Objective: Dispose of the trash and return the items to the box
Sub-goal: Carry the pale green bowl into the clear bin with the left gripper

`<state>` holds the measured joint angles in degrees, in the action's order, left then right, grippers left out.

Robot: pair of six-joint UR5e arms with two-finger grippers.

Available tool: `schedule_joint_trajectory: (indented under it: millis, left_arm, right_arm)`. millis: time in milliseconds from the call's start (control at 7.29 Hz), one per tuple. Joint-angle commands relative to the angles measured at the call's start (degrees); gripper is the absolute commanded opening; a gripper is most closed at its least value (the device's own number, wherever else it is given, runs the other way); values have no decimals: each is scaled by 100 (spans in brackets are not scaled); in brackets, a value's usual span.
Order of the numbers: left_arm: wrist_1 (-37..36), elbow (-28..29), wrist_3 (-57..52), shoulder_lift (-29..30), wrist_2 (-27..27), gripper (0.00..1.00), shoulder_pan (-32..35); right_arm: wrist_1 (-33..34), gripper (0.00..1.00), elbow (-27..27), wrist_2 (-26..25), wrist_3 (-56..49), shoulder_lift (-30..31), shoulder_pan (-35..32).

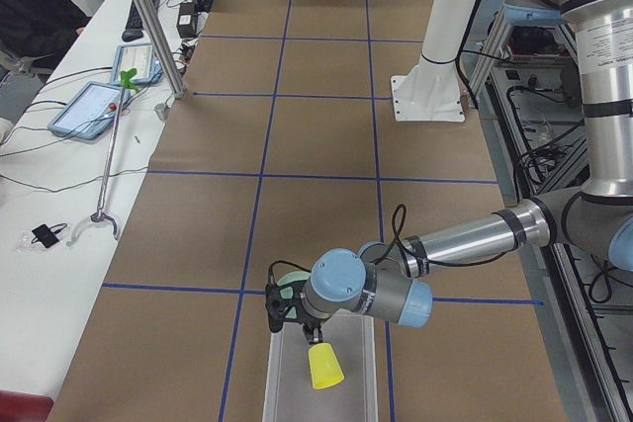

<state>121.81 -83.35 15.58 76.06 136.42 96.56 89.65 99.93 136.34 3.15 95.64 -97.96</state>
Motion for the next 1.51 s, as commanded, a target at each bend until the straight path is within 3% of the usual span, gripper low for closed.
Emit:
schedule_joint_trajectory:
  millis: [0, 275, 549, 686, 1373]
  left_arm:
    - [-104, 625, -1184, 5, -27, 0, 606]
    - [-105, 1064, -1442, 215, -437, 0, 829]
    - [-87, 1443, -1443, 435, -485, 0, 856]
    - [-44, 1462, -1443, 401, -485, 98, 864]
    - [-35, 770, -1382, 612, -406, 99, 900]
  right_arm:
    - [0, 100, 0, -19, -7, -2, 23]
    - [0, 100, 0, -54, -7, -2, 67]
    - [0, 100, 0, -72, -7, -2, 76]
    - [0, 100, 0, -63, -7, -2, 76]
    - [0, 100, 0, -72, -7, -19, 93]
